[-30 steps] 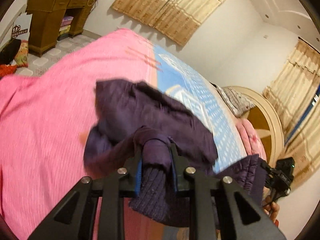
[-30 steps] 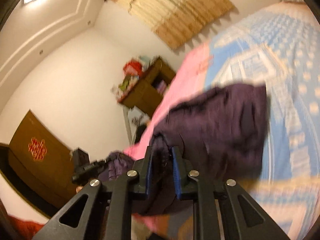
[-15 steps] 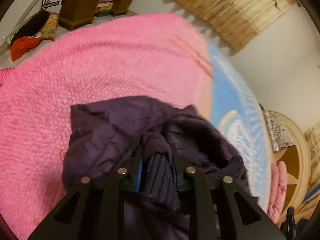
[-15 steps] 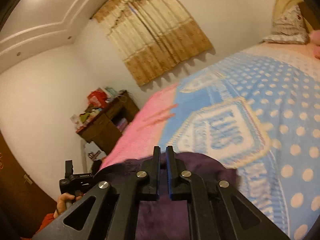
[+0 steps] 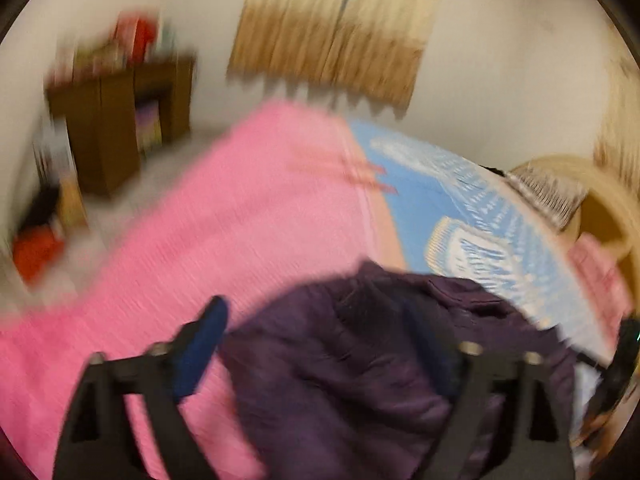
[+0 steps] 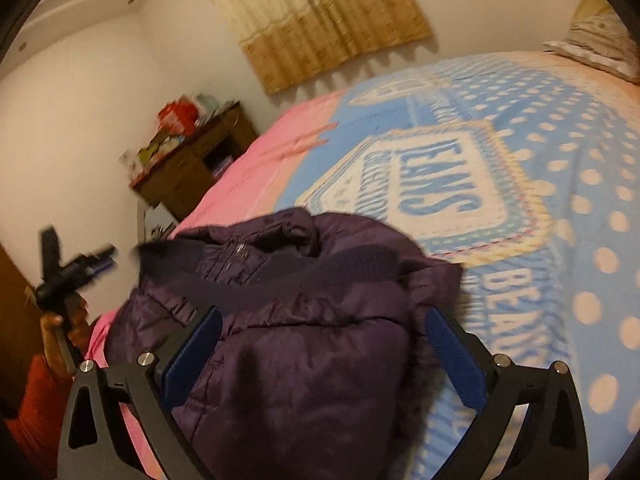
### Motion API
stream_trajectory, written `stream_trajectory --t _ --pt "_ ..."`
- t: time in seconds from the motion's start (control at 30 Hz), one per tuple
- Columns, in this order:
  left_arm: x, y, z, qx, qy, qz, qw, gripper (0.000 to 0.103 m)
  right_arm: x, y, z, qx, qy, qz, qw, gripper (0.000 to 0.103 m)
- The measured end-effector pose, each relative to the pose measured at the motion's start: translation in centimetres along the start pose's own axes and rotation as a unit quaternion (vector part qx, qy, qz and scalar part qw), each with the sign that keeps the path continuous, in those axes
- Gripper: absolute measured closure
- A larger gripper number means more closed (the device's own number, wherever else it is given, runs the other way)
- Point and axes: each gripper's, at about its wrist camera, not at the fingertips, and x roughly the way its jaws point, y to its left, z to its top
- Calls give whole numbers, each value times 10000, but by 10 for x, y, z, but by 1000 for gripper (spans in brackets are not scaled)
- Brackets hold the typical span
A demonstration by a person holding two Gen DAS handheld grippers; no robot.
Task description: Fold large clothes
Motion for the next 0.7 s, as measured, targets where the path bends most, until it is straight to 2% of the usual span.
stream_trajectory --t 0.07,0.13,0.17,0.3,0.33,0.4,0.43,0.47,0.53,0.57,0.63,0.7 --pt "-2 8 6 340 -46 -145 9993 1 14 6 -2 -135 174 -54 9997 1" --pt "16 10 8 585 267 -259 9976 1 24 12 -5 -396 310 -352 9981 4" --pt "25 8 7 669 379 -262 9967 1 26 13 -6 -443 346 -418 9975 11" --pt "78 -7 2 877 933 -279 9914 2 26 13 -10 -584 387 -627 9956 26" --pt "92 -11 -1 877 1039 -192 9905 6 26 16 -11 -671 380 -689 9946 28" --pt "108 -17 -9 821 1324 -185 9876 22 19 25 -14 -903 288 -862 9918 43" --pt "115 -19 -15 743 1463 -392 9857 49 15 32 -14 -1041 208 -972 9896 48" --pt "115 -23 -19 755 1531 -466 9842 54 13 37 -14 -1124 158 -1052 9880 56" --pt "97 -35 -25 1267 1209 -291 9841 66 6 53 -16 -1408 9 -1282 9817 61" --pt "84 -36 -26 1328 1089 -340 9846 69 3 61 -17 -1550 -69 -1374 9783 64" --pt "57 -31 -27 1160 886 -566 9877 70 -8 76 -20 -1773 -255 -1534 9718 68" --pt "24 -20 -26 883 577 -771 9914 70 -24 93 -22 -1958 -508 -1521 9674 72"
